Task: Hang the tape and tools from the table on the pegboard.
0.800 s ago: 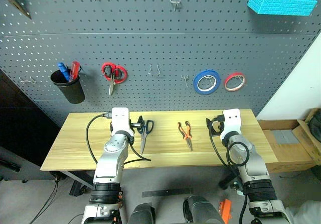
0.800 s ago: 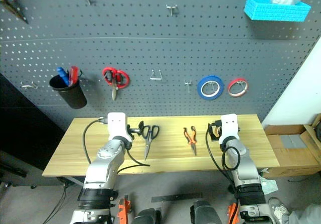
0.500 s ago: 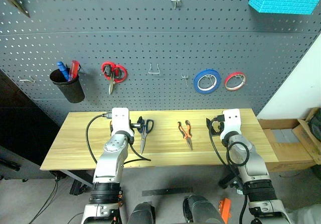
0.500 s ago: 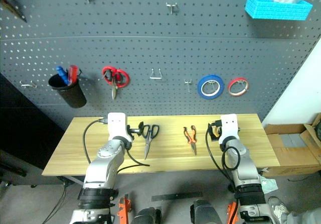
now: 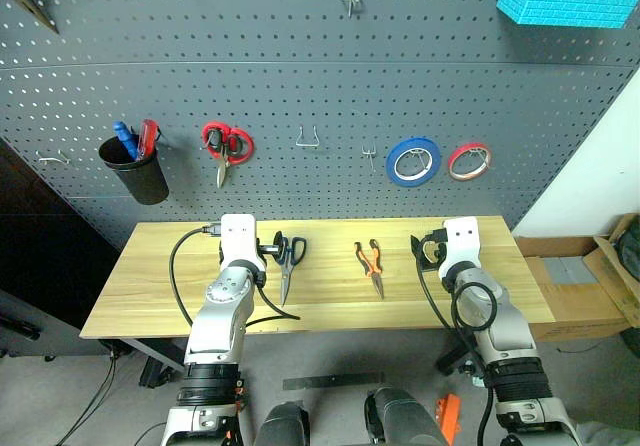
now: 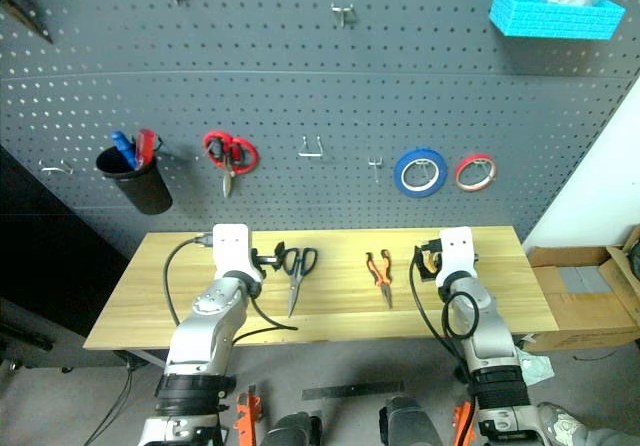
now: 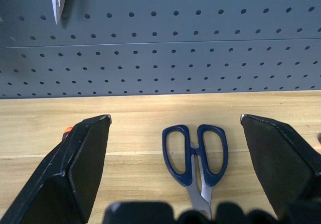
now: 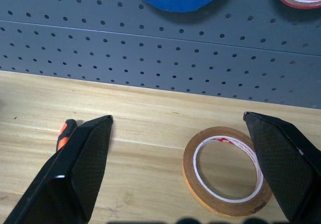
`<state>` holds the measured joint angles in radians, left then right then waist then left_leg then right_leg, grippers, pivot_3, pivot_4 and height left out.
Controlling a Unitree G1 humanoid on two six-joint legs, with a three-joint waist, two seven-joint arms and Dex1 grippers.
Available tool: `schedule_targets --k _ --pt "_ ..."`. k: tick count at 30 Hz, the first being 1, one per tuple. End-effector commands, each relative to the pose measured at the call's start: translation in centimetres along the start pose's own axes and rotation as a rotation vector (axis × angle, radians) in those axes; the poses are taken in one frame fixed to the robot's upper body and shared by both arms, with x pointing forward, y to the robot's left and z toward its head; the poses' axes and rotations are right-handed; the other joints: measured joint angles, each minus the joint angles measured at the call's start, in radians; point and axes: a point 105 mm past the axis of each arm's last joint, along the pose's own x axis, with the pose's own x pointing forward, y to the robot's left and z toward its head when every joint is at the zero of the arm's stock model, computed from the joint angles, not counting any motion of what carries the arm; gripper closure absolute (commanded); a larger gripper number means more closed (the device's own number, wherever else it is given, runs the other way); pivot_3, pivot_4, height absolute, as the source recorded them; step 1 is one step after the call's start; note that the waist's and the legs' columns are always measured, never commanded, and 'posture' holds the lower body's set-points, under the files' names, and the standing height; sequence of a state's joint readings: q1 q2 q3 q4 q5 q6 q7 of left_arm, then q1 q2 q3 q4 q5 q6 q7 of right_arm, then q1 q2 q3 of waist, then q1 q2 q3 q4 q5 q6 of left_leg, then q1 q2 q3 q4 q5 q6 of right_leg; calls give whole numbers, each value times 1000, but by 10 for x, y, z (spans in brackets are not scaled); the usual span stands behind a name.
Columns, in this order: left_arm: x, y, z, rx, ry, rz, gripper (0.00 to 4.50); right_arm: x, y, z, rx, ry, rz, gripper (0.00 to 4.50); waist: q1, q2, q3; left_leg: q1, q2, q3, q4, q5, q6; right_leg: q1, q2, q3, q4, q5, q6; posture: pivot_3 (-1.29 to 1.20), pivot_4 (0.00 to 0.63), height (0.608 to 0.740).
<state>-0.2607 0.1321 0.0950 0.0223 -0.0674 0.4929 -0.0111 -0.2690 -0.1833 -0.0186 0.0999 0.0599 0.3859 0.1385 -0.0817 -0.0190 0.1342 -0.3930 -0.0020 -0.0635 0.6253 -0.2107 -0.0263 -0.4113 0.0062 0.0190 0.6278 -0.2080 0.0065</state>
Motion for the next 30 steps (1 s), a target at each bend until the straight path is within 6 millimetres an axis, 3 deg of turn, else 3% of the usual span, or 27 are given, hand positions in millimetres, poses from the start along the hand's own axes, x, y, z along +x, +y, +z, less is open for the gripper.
schedule_targets --k 1,4,9,15,21,30 --pt "-2 -6 24 -3 -81 -27 55 -5 -5 16 -39 -42 18 0 0 0 1 0 0 0 0 0 0 0 0 0 0 0 0 -63 121 740" --pt "-3 -24 34 9 -105 -112 55 -7 -14 18 -78 -23 50 0 2 -1 15 -1 0 0 1 0 0 0 0 0 0 0 0 -62 145 740" --pt "-17 -77 49 30 -130 -418 55 -2 -23 32 -119 -6 137 0 2 -1 36 -4 -1 2 2 0 0 -3 -1 0 0 0 0 -67 175 740" --pt "-27 -131 51 151 -68 -746 55 11 -22 25 -183 90 278 0 2 -6 61 -8 0 4 1 0 0 -8 0 2 1 3 5 -67 221 740" --pt "-17 -163 43 313 -40 -883 55 26 -21 16 -125 164 323 0 1 -7 99 -8 0 8 1 0 0 -10 1 6 2 3 5 -70 259 740" --pt "-1 -200 51 428 -86 -972 55 50 -32 31 -35 189 277 0 0 -11 154 -13 -1 18 2 -1 3 -16 0 19 1 6 14 -93 324 740"
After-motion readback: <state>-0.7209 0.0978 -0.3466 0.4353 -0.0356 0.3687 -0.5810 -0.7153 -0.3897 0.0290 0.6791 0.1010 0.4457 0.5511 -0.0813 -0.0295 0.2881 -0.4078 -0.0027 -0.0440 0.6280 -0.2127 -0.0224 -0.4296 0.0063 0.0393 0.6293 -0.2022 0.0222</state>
